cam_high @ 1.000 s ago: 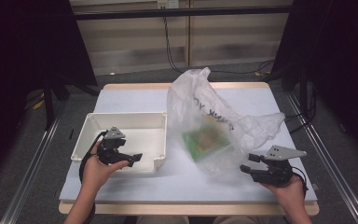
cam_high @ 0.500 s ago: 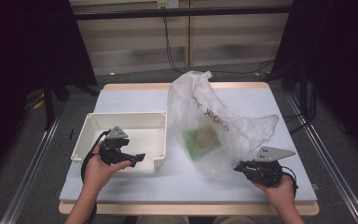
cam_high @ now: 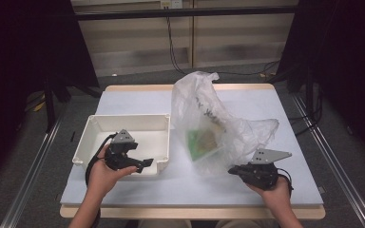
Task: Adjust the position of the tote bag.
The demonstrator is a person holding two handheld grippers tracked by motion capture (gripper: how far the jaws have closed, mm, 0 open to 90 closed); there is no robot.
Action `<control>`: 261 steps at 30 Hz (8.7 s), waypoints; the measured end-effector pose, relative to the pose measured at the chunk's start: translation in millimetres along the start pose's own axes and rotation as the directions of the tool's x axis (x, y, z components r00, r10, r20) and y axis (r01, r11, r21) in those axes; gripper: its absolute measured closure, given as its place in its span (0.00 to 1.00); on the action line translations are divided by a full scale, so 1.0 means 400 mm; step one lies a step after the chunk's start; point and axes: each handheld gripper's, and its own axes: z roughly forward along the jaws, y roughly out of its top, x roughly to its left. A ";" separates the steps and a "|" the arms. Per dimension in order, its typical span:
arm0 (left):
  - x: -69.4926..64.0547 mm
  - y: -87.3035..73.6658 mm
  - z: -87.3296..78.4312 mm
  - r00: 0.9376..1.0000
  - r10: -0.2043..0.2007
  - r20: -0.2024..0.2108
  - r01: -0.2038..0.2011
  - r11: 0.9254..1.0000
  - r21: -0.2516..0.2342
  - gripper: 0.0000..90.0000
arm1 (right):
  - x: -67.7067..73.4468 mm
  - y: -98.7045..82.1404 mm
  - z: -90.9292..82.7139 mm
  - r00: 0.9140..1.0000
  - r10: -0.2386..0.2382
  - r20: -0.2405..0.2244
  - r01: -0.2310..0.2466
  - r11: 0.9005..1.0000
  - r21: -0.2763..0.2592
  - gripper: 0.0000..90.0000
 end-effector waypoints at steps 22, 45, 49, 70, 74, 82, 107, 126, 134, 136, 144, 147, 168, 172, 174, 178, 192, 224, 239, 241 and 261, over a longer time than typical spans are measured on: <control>-0.073 0.066 0.002 0.994 0.046 0.097 -0.040 0.998 -0.056 0.15 | 0.034 0.062 0.108 1.000 0.025 -0.010 -0.024 0.999 0.041 0.99; -0.153 0.140 0.086 0.971 0.119 0.207 -0.109 0.992 -0.061 0.25 | 0.051 0.093 0.152 0.995 0.070 -0.067 -0.068 0.997 0.028 1.00; -0.164 0.145 0.102 0.959 0.152 0.238 -0.134 0.987 -0.091 0.30 | 0.063 0.103 0.165 0.995 0.049 -0.087 -0.048 0.999 0.013 1.00; -0.150 0.155 0.104 0.952 0.144 0.270 -0.132 0.989 -0.063 1.00 | 0.054 0.091 0.148 0.999 0.036 -0.028 -0.035 0.999 0.030 0.76; -0.161 0.159 0.109 0.945 0.147 0.293 -0.126 0.988 -0.089 0.90 | 0.045 0.087 0.136 0.999 0.048 -0.019 -0.048 0.999 0.009 0.88; -0.188 0.161 0.121 0.943 0.206 0.260 -0.185 0.977 -0.103 0.38 | 0.058 0.102 0.158 0.997 0.033 -0.065 -0.033 0.999 -0.006 1.00; -0.181 0.175 0.135 0.945 0.148 0.293 -0.140 0.989 -0.051 1.00 | 0.072 0.107 0.171 0.999 0.024 -0.032 -0.023 1.000 0.011 0.78; -0.089 0.145 0.080 0.969 0.074 0.236 -0.060 0.996 -0.064 1.00 | -0.034 0.017 0.069 0.975 0.118 0.190 -0.141 0.984 0.112 0.42; -0.068 0.123 0.061 0.971 0.058 0.230 -0.044 0.997 -0.065 1.00 | -0.080 0.013 0.068 0.954 0.120 0.276 -0.150 0.985 0.090 0.41; -0.065 0.115 0.055 0.973 0.059 0.225 -0.046 0.997 -0.061 1.00 | -0.093 0.015 0.073 0.950 0.127 0.286 -0.156 0.984 0.081 0.40; -0.068 0.103 0.053 0.973 0.054 0.225 -0.042 0.997 -0.061 1.00 | -0.140 0.046 0.115 0.952 0.128 0.277 -0.149 0.987 0.056 0.36; -0.065 0.098 0.048 0.975 0.045 0.219 -0.031 0.997 -0.066 1.00 | -0.162 0.067 0.146 0.953 0.142 0.266 -0.164 0.985 0.060 0.32; -0.058 0.091 0.046 0.980 0.039 0.194 -0.026 0.997 -0.069 1.00 | -0.200 0.071 0.197 0.983 0.146 0.111 -0.158 0.982 0.105 1.00; -0.058 0.092 0.048 0.981 0.039 0.193 -0.025 0.997 -0.075 1.00 | -0.187 0.056 0.163 0.983 0.144 0.113 -0.154 0.984 0.088 1.00; -0.058 0.092 0.048 0.981 0.039 0.191 -0.025 0.997 -0.073 1.00 | -0.185 0.056 0.160 0.983 0.142 0.113 -0.151 0.985 0.082 1.00; -0.057 0.093 0.050 0.981 0.038 0.192 -0.025 0.997 -0.067 1.00 | -0.177 0.064 0.161 0.987 0.125 0.099 -0.134 0.987 0.093 1.00; -0.053 0.083 0.048 0.980 0.029 0.196 -0.014 0.997 -0.079 1.00 | -0.209 0.083 0.178 0.958 0.163 0.237 -0.176 0.984 0.036 0.44; -0.041 0.124 0.082 0.983 0.040 0.177 -0.024 0.995 -0.092 1.00 | -0.189 0.009 0.064 0.965 0.204 0.165 -0.217 0.974 0.064 1.00; -0.001 0.157 0.115 0.984 0.020 0.179 -0.008 0.998 -0.070 1.00 | -0.157 -0.003 -0.030 0.933 0.201 0.299 -0.211 0.977 0.001 0.47; -0.002 0.159 0.113 0.984 0.023 0.175 -0.012 0.998 -0.065 1.00 | -0.179 0.002 -0.033 0.927 0.196 0.320 -0.209 0.978 0.007 0.45; 0.019 0.167 0.114 0.989 0.007 0.150 0.004 0.998 -0.069 1.00 | -0.250 0.010 0.023 0.947 0.192 0.259 -0.208 0.977 0.039 0.96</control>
